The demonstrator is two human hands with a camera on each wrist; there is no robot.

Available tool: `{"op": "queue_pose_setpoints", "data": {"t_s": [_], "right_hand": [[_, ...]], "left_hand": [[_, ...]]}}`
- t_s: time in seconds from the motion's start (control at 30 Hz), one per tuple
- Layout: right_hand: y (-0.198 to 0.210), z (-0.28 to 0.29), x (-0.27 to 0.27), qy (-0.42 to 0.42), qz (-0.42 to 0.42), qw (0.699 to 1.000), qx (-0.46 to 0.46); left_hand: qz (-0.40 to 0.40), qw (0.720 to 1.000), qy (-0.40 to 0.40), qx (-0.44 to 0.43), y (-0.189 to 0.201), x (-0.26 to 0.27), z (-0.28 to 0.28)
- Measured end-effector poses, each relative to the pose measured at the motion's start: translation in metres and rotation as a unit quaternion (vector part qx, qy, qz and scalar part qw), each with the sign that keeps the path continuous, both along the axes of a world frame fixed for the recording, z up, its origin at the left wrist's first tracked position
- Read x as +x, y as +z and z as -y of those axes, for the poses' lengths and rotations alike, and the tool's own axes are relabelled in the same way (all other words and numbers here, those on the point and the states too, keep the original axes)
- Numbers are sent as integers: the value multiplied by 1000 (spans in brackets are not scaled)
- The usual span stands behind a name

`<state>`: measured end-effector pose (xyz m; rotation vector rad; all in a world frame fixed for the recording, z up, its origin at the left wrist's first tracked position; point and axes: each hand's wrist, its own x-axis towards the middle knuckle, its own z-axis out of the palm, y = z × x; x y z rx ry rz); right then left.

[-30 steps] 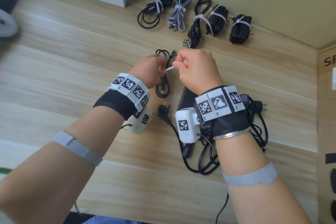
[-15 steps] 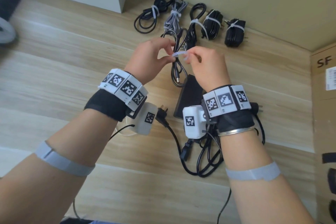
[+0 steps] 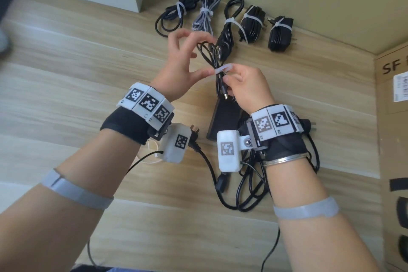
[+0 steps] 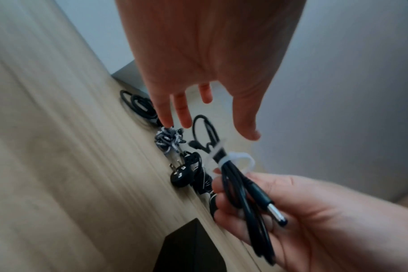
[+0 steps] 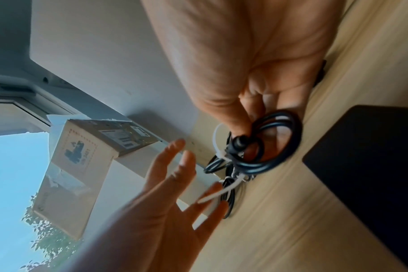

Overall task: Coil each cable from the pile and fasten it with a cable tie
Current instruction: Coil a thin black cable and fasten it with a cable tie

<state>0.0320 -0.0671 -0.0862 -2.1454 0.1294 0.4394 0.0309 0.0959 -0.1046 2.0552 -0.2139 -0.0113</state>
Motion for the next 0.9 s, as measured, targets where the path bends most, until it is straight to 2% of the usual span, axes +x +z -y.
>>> {"op": "queue_pose_setpoints", "data": {"t_s": [0.1,0.2,0.43,0.57,0.73,0.9], "right_hand": [[-6,5,1,-25,6,999,21],[-7,8,1,-28,11,999,27],[-9,12,-1,-39,17,998,35],[-8,12,-4,-39,17,999,32],[-9,19,-8,-60,23,998,2],[-6,28,-17,-58,34,998,-14]], "left_hand": [[-71,997,-35,-27,-7,-2,-1],[-180,981,-62,-48,-14,-3,2],[-131,978,-93,-133,-16,2,10],[-99,982,-111,-116,-13,0,16],[-124,971,-154,-135,-11,-3,18],[-106,981,-118,-108,-8,-1,20]]}}
